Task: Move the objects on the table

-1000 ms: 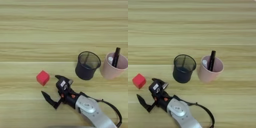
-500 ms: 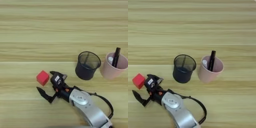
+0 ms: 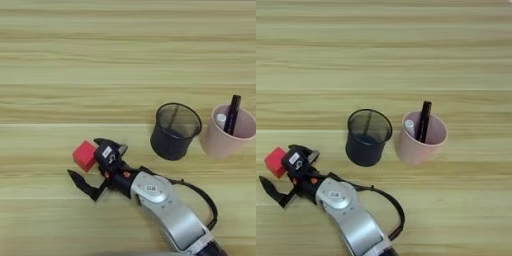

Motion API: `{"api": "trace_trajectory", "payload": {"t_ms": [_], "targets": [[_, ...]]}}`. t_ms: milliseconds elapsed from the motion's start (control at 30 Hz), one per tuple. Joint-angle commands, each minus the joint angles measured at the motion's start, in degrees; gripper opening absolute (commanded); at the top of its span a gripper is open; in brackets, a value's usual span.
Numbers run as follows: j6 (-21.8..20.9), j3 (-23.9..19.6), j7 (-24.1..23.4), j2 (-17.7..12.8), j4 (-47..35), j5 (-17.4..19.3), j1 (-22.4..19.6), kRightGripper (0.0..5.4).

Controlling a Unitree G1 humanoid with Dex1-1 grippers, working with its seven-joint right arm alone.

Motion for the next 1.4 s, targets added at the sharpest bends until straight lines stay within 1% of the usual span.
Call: {"api": "trace_trajectory", "payload": {"t_ms": [33, 267, 767, 900, 967, 1033, 1100, 1200, 1333, 1400], "targets": [[-0.8, 0.0, -0.9, 1.1, -1.3, -1.1, -2.0, 5.36], [-1.0, 0.1, -0.8, 1.4, -1.2, -1.3, -2.0, 5.36], [-1.5, 0.1, -0.7, 1.3, -1.2, -1.2, -1.8, 3.70], [-1.6, 0.1, -0.7, 1.3, -1.3, -1.2, -1.7, 3.18], [-1.6, 0.0, -0.7, 1.3, -1.4, -1.2, -1.6, 3.04], [-1.6, 0.0, -0.8, 1.3, -1.4, -1.2, -1.5, 2.79], [-2.2, 0.0, -1.4, 1.2, -1.6, -1.8, -1.5, 2.55], [-2.3, 0.0, -1.4, 1.3, -1.8, -1.8, -1.3, 2.35], [-2.5, -0.8, -2.1, 1.5, -2.2, -1.7, -0.8, 2.35], [-2.7, -1.4, -3.4, 1.6, -2.6, -2.2, -0.6, 2.35]]}}
